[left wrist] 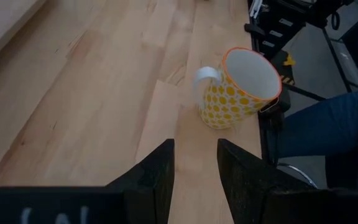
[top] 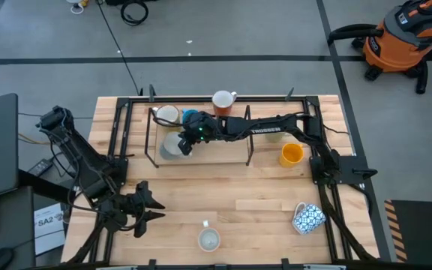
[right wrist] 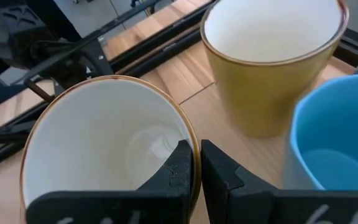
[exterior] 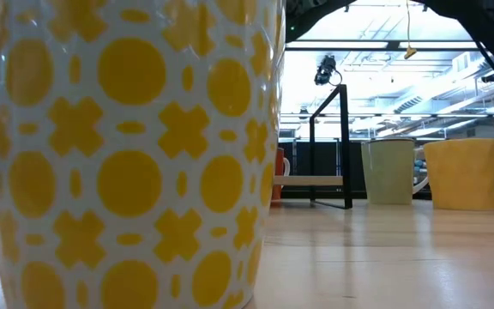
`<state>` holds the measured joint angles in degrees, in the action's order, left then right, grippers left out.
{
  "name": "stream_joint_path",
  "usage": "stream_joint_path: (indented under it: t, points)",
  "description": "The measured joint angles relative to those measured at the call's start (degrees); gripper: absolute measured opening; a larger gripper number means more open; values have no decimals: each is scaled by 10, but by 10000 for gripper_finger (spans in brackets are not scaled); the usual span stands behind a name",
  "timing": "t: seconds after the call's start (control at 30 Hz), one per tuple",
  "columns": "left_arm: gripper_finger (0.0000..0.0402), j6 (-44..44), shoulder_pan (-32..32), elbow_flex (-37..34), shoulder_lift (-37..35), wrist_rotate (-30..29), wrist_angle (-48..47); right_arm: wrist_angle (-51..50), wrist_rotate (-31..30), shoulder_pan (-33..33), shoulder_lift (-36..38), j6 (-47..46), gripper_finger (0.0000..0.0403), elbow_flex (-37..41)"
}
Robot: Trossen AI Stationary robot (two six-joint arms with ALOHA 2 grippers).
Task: Place coffee mugs
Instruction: Put the light blue mug on the shelf
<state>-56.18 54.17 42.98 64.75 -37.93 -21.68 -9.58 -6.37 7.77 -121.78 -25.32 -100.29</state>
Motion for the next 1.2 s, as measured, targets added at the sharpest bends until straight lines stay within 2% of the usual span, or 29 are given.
stream_joint_path:
  t: [1.2]
  points:
    - [128,4,0,0,0,0,0,-2,0,10,0,-6,49,0]
